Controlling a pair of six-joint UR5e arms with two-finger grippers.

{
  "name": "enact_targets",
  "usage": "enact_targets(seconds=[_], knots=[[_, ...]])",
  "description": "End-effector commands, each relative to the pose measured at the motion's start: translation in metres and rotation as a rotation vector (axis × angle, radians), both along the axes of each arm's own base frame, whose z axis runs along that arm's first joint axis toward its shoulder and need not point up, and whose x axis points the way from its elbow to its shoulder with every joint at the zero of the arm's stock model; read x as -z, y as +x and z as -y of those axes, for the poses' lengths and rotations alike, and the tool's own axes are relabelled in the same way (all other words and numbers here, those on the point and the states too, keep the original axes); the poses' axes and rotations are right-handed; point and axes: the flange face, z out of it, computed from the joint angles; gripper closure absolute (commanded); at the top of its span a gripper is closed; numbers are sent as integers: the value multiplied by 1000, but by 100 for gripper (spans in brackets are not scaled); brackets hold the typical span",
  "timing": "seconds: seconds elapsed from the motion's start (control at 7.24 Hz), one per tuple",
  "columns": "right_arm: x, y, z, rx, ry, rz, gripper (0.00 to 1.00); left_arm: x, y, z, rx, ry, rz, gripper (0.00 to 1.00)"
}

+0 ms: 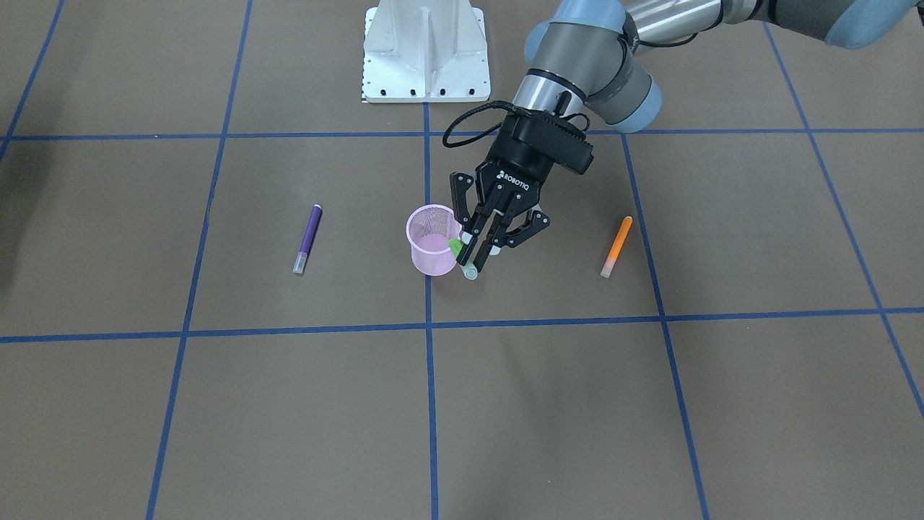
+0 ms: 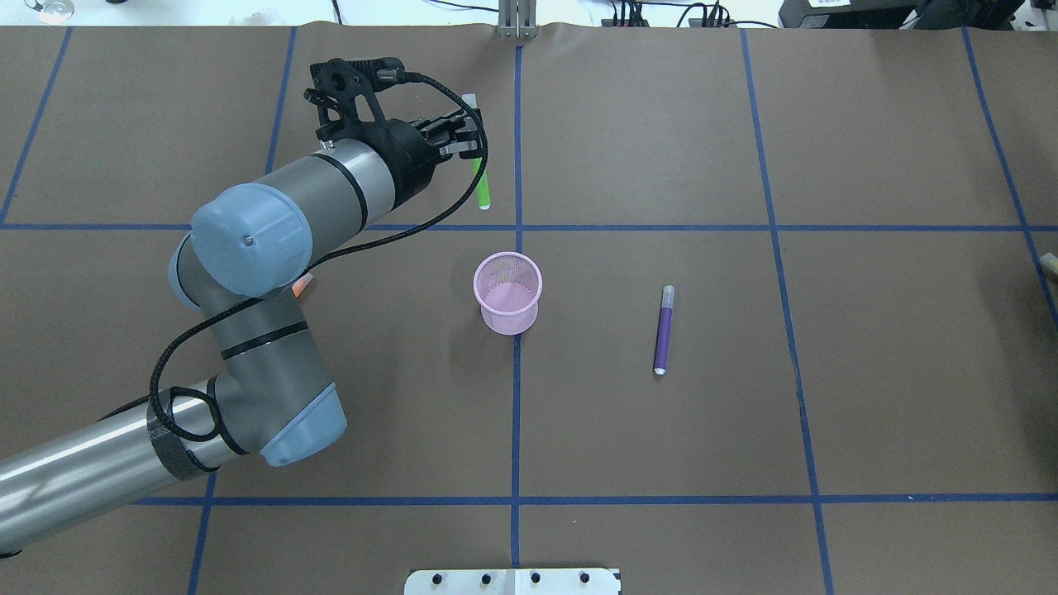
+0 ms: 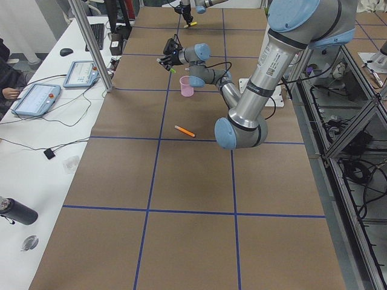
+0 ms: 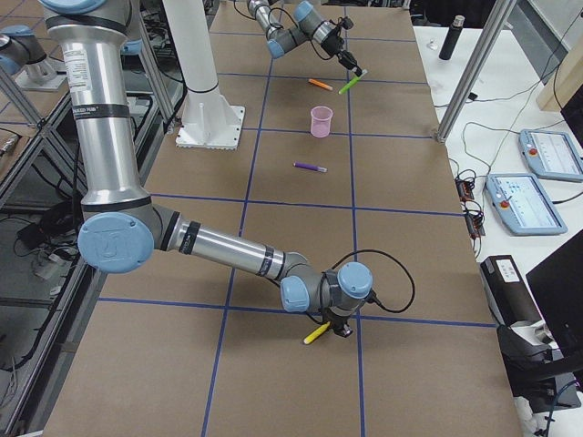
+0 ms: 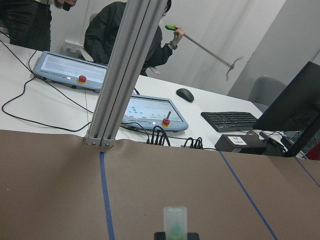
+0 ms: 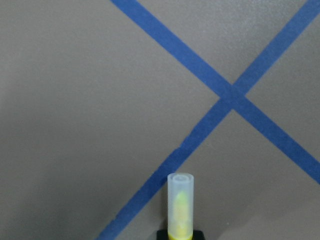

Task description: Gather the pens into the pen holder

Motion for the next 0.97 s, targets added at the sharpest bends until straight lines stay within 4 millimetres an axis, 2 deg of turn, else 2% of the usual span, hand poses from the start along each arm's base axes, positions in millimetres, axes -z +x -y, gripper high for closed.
enact_targets(seconds=[0.0,0.14,0.28,0.55,0.83], knots=[[44,20,13,-49,-60,59,100,-1,2,-1,-5,12,16,100],[69,33,21,-84,-98,54,100,-3,8,-7,-15,10,20,100],[96,37,25,-148,-140,50,100,-4,34,-29,-57,7,25,100],[123,37,23,-253,-205,59,100,-10,59,-56,-69,3,35,100],[140,35,22,-338,-287,86,100,-14,69,-69,-72,1,41,100]])
